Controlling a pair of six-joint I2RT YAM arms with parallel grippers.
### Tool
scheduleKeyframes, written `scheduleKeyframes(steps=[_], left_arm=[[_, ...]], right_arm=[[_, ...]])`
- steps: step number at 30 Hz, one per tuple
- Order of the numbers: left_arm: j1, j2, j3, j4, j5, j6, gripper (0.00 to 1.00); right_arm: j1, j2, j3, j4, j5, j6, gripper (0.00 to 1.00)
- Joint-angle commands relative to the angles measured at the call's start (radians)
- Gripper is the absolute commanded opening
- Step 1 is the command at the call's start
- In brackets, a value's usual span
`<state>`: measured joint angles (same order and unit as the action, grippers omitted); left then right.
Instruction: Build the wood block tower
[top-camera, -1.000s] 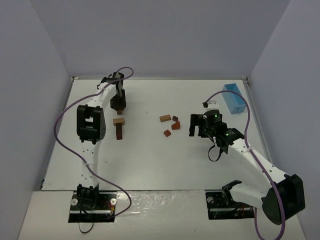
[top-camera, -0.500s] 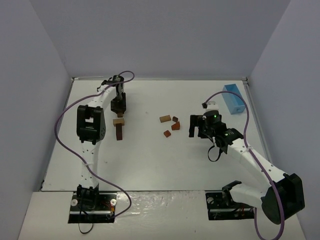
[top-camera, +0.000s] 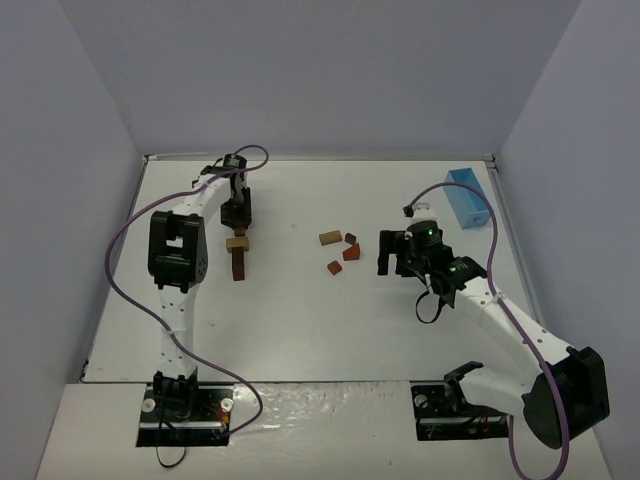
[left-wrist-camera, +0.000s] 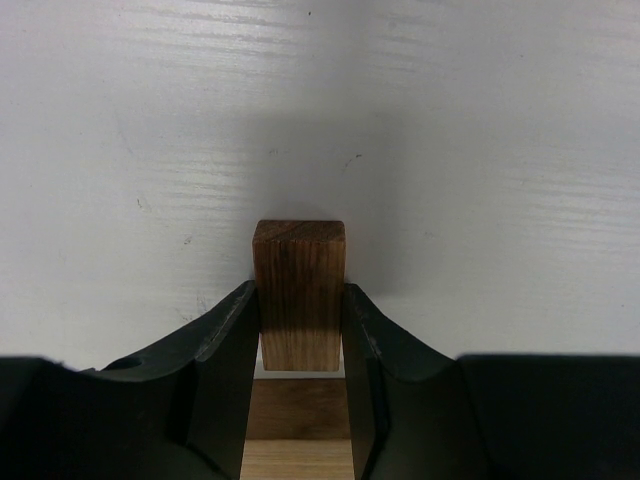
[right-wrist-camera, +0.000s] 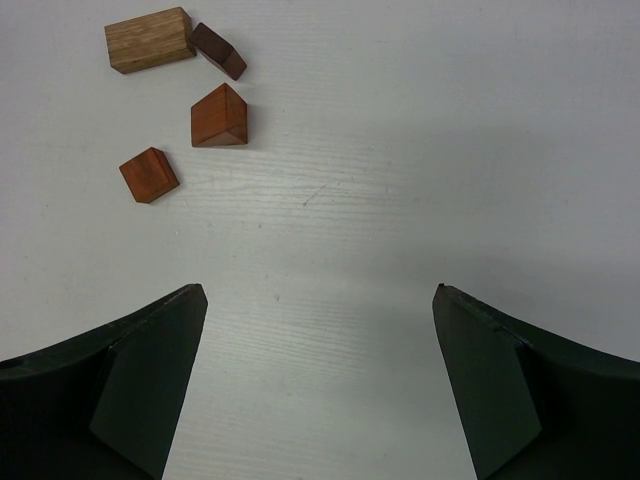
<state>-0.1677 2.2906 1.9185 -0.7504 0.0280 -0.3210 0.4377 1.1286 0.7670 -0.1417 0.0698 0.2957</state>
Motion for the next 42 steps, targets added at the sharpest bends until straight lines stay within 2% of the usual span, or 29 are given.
scheduleKeyframes(steps=[1,28,42], left_arm=[[0.009,-0.072,-0.030,-0.007,-0.015,0.015,0.00],[0.008,-0.123,-0.101,0.003,-0.019,0.010,0.00],[0.008,-0.133,-0.120,0.003,-0.020,-0.003,0.05]], right_arm=[[-0.005,-0.002,0.047,0.032,-0.008,-0.007,0.94],[-0.006,-0.020,0.038,0.033,-0.015,-0.004,0.94],[-0.006,-0.015,0.038,0.033,-0.015,-0.004,0.94]])
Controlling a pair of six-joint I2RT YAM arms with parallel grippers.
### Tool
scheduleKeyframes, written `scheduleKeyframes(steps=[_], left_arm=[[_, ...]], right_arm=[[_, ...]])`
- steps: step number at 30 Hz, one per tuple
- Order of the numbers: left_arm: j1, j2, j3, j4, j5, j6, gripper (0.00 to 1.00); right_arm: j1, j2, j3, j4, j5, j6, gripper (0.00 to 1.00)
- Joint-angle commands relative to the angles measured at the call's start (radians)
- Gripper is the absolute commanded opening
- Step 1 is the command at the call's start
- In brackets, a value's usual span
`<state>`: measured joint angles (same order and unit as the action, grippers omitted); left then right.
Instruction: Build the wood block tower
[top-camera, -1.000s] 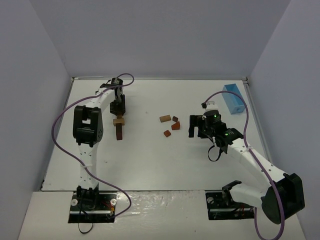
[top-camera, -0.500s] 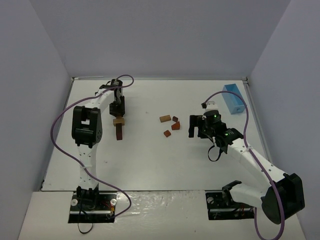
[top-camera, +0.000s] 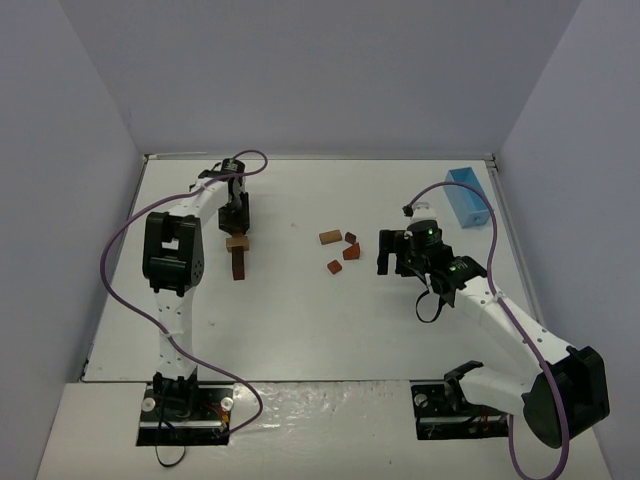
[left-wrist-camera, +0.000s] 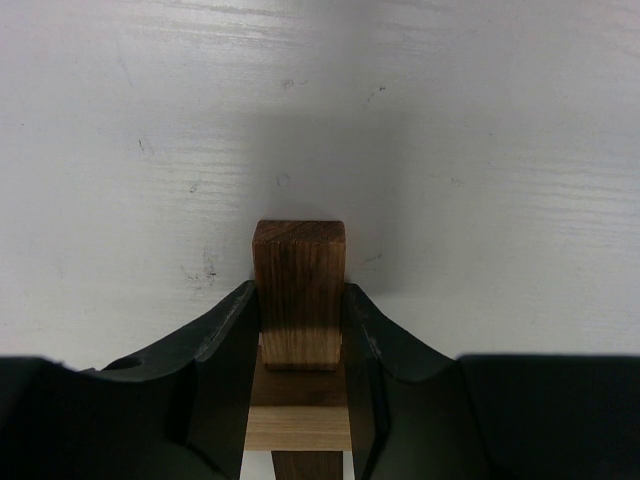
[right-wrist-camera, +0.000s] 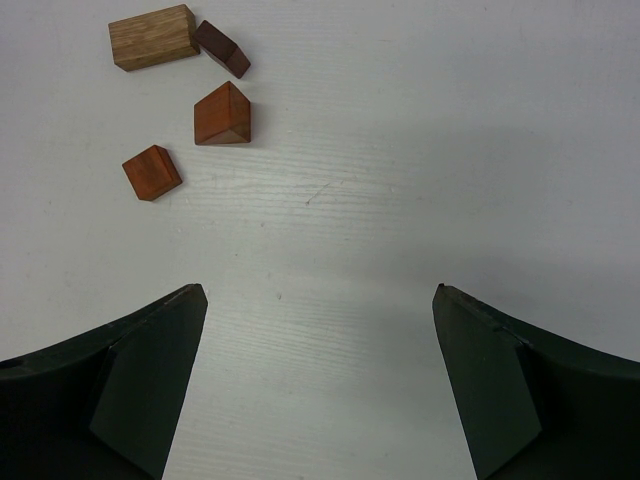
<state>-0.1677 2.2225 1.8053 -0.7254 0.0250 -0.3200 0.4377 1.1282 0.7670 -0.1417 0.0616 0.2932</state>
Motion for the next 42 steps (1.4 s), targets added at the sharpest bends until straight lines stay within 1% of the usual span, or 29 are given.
scheduleKeyframes(steps=[1,3,8,25,30,32,38,40,42], left_arm=[[0.008,-0.067,-0.008,-0.022,-0.017,-0.005,0.05],[0.008,-0.069,-0.009,-0.022,-0.017,-0.005,0.05],[0.010,-0.069,-0.008,-0.022,-0.017,-0.009,0.10],[0.008,-0.080,-0.026,-0.023,-0.017,-0.008,0.10],[0.010,-0.082,-0.020,-0.025,-0.017,-0.007,0.25],[0.008,-0.082,-0.017,-0.026,-0.017,-0.008,0.34],[0.008,-0.086,0.019,-0.028,-0.017,-0.007,0.53],[0.008,-0.094,0.034,-0.031,-0.017,-0.011,0.58],[0.008,-0.119,0.046,-0.031,-0.016,-0.015,0.59]], right_arm=[[-0.006,-0.015,0.037,0.034,-0.008,-0.002,0.94],[-0.006,-0.015,0.037,0.034,-0.008,-0.002,0.94],[-0.005,-0.015,0.037,0.034,-0.008,-0.004,0.94],[-0.005,-0.022,0.032,0.034,-0.008,-0.003,0.94],[-0.005,-0.022,0.031,0.033,-0.009,-0.003,0.94],[-0.005,-0.021,0.031,0.034,-0.011,-0.003,0.94],[-0.006,-0.025,0.032,0.034,-0.011,-0.007,0.94],[-0.005,-0.025,0.035,0.033,-0.011,-0.010,0.94],[-0.004,-0.025,0.038,0.033,-0.013,-0.015,0.95]])
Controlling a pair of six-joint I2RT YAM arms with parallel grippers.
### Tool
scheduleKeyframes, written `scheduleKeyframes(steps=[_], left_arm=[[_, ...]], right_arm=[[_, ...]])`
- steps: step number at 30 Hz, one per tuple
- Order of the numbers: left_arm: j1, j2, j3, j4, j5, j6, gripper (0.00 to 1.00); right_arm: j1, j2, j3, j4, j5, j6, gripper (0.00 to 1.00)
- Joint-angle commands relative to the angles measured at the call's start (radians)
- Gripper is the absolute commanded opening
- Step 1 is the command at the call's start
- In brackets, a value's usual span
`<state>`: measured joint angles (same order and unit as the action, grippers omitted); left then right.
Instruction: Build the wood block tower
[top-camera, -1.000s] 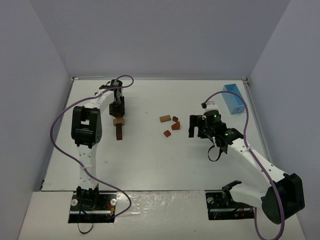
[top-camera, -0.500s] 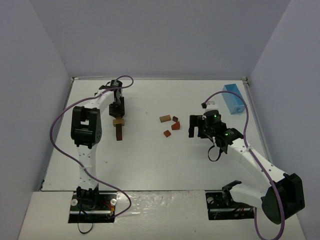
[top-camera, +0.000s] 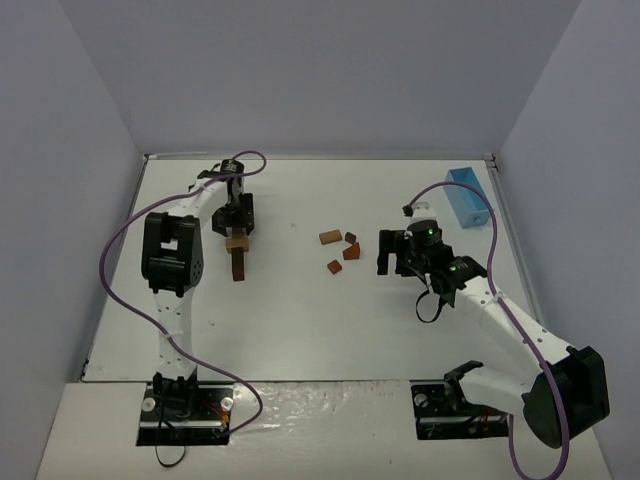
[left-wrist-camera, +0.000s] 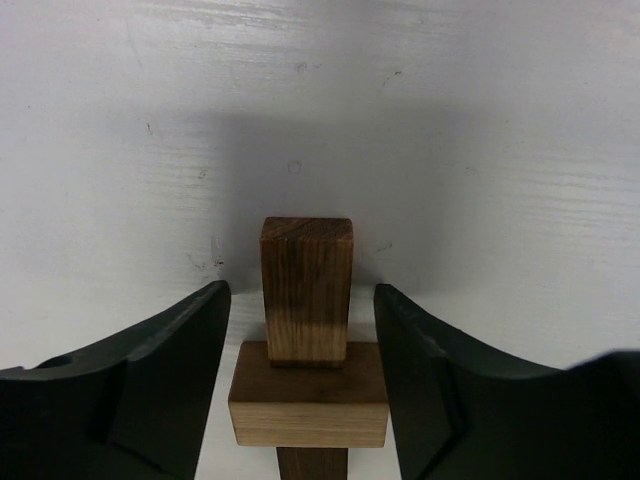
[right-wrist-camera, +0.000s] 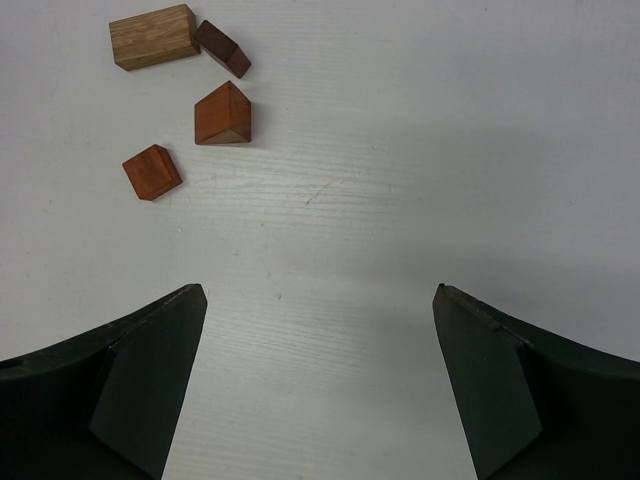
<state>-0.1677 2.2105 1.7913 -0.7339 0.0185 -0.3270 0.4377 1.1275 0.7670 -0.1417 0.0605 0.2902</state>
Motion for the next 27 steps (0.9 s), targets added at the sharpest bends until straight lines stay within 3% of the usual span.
scheduleKeyframes(steps=[1,8,15,21,27], left_arm=[[0.008,-0.125,0.070,-0.022,-0.010,-0.009,0.59],[-0.010,-0.315,0.125,-0.021,0.024,0.003,0.59],[-0.222,-0.445,0.028,-0.017,0.085,0.091,0.60],[-0.430,-0.366,-0.017,-0.002,0.121,0.262,0.59],[-0.490,-0.230,0.041,0.044,0.212,0.326,0.53]], right_arm=[[-0.004,-0.022,0.040,0.033,-0.015,-0.015,0.95],[0.007,0.003,0.062,0.033,-0.017,-0.046,0.94],[0.004,-0.028,0.071,0.032,0.010,-0.042,0.95],[0.000,-0.117,0.035,0.031,0.022,-0.026,0.95],[-0.001,-0.226,0.004,0.012,0.015,-0.020,0.95]])
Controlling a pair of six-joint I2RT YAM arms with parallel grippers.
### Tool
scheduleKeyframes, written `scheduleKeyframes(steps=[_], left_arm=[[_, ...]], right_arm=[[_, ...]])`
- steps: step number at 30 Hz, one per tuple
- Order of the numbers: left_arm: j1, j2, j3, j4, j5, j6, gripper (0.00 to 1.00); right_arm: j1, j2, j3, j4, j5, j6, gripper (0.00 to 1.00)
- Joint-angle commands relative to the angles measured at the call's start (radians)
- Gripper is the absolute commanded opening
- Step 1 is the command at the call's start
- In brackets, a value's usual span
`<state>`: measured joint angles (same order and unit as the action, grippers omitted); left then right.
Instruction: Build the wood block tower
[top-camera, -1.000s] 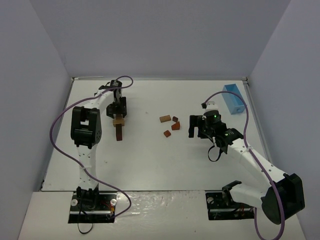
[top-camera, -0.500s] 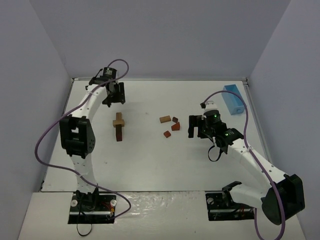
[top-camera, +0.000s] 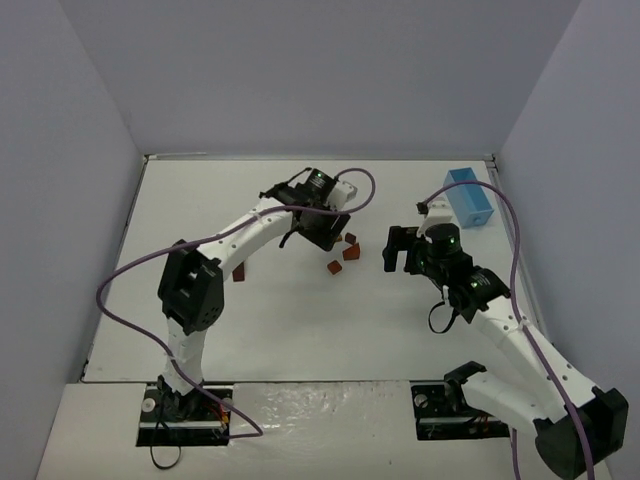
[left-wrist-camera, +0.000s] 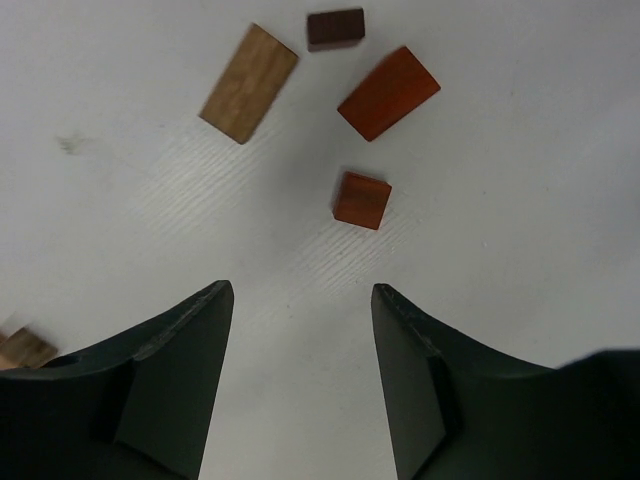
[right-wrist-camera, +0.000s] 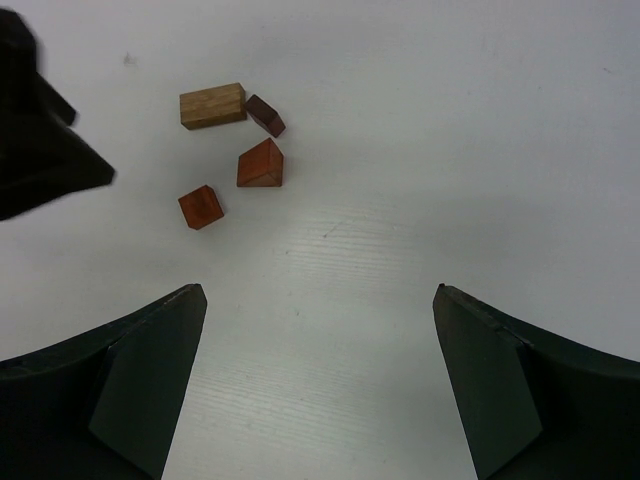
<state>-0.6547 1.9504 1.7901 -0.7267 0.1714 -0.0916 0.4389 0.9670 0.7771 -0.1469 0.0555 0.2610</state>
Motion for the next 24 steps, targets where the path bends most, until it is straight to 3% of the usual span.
scheduleKeyframes(steps=[1,10,24], left_arm=[[-0.009,0.042,0.056,0.036,0.062,0.112,0.53],[-0.047,0.199,0.140,0.033,0.097,0.159,0.52],[-0.078,0.255,0.140,0.035,0.059,0.121,0.47]], right_arm=[[-0.002,-0.070,-0.009,0.015,0.020,0.009,0.95],[-0.002,-0.150,-0.027,-0.016,0.022,0.014,0.95],[-0.002,-0.155,-0.033,-0.025,0.032,0.018,0.95]])
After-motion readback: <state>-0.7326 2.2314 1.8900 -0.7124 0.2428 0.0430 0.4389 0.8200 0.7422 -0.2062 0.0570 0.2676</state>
